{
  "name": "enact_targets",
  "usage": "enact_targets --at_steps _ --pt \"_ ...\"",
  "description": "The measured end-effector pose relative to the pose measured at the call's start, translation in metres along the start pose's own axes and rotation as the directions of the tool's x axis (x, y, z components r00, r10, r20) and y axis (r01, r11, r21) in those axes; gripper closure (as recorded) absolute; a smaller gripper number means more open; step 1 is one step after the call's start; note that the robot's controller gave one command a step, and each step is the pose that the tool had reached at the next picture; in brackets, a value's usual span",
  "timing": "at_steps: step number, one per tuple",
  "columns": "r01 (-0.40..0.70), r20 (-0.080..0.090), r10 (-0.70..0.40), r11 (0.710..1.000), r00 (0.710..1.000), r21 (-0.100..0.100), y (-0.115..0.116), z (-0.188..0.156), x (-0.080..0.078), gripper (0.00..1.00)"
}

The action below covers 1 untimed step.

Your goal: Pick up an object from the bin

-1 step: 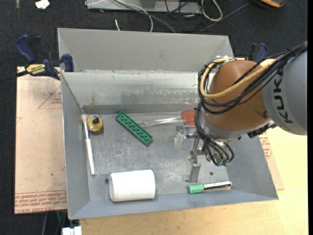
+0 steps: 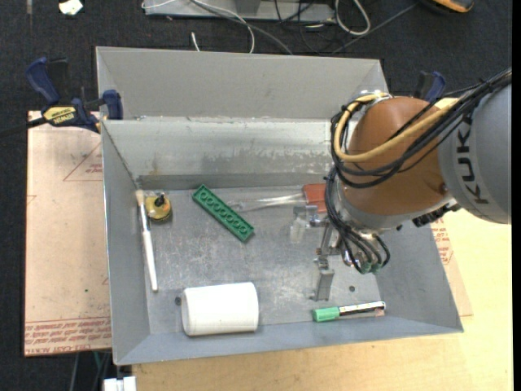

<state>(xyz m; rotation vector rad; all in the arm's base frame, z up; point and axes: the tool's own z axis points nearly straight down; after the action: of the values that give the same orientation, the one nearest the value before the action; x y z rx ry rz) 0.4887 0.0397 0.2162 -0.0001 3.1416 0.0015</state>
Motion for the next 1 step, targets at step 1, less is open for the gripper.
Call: enact_targets --at_steps 1 --pt "-0.023 0.004 0.023 1.0 1.0 -0.002 0.0459 0.0682 -0.0045 0.0"
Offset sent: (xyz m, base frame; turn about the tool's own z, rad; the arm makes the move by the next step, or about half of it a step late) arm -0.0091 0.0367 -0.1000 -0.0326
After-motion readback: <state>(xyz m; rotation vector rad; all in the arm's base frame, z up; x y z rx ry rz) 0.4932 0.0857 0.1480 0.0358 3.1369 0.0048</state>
